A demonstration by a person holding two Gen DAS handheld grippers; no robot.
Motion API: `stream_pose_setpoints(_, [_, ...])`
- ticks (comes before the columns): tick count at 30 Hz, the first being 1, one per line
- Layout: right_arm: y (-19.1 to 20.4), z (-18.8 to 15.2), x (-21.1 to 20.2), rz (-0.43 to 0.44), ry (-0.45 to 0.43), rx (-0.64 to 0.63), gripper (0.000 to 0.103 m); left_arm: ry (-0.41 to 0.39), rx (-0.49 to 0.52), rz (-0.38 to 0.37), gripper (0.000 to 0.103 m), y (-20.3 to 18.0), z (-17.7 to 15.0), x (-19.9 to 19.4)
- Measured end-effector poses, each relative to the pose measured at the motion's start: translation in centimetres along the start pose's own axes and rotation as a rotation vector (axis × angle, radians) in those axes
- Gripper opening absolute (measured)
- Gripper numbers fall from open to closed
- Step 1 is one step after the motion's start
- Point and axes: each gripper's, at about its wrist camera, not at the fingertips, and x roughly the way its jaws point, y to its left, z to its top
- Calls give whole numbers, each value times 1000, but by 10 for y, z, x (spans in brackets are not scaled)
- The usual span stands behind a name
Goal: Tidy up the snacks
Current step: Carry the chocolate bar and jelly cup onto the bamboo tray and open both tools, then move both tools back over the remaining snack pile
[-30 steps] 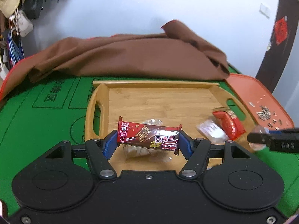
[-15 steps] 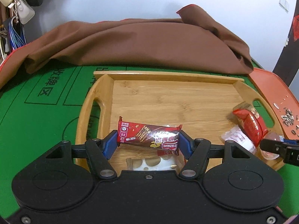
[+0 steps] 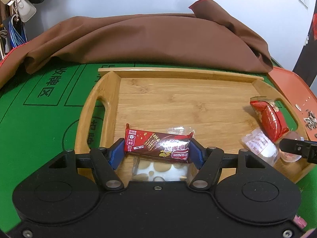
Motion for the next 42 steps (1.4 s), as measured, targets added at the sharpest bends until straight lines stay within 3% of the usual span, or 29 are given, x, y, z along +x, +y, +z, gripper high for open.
stream_pose_setpoints(1, [-1, -1, -1, 1, -1, 1, 52, -4, 2, 5, 67, 0, -1, -1])
stream_pose_setpoints(3, [-2, -1, -3, 2, -9, 1, 64, -15, 3, 13, 79, 0, -2, -3])
stream_pose_setpoints(12, [-3, -6, -25, 3, -53, -34, 80, -55, 44, 4, 99, -4, -12, -24])
stream_pose_setpoints(33, [16, -49, -73, 77, -92, -215, 101, -134, 128, -75, 103, -7, -77, -106])
stream_pose_setpoints(42, [19, -79, -74, 64, -73, -308, 103, -127, 204, -101, 103, -16, -106, -118])
